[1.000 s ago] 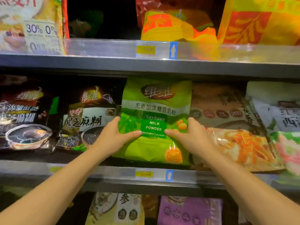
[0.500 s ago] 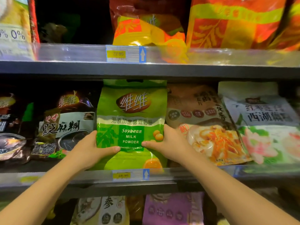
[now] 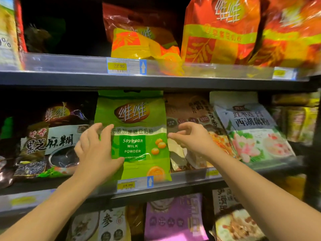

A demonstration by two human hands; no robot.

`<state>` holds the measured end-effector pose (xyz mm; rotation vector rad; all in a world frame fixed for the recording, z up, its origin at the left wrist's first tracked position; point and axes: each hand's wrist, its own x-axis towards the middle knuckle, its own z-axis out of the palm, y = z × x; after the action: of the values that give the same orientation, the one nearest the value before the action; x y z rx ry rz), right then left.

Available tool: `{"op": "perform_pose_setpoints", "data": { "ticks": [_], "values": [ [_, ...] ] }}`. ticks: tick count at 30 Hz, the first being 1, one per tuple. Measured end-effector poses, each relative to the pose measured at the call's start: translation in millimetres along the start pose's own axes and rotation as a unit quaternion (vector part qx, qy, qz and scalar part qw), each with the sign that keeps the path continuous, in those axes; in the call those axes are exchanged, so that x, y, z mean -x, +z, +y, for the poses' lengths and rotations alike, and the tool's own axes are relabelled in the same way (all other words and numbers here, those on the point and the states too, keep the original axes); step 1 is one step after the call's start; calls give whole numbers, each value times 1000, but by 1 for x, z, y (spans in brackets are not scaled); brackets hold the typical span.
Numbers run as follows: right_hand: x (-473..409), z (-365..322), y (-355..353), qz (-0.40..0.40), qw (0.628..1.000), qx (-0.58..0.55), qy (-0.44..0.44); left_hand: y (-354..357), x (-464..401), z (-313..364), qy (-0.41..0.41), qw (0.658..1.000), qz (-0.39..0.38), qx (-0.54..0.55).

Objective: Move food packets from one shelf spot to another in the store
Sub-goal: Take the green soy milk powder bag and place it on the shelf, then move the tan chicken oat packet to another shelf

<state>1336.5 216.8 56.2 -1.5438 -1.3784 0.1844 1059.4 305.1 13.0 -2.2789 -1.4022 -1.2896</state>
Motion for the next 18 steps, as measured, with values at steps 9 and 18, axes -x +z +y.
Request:
{"op": "perform_pose_setpoints", "data": {
  "ticks": [9,18],
  "values": [
    [15,39,-49,61,992,113,14,17,-3,67,82,986,-119,81],
    [-18,80,-102,53,984,169,4,35,-10,124,96,979,-120,137]
  ]
}}
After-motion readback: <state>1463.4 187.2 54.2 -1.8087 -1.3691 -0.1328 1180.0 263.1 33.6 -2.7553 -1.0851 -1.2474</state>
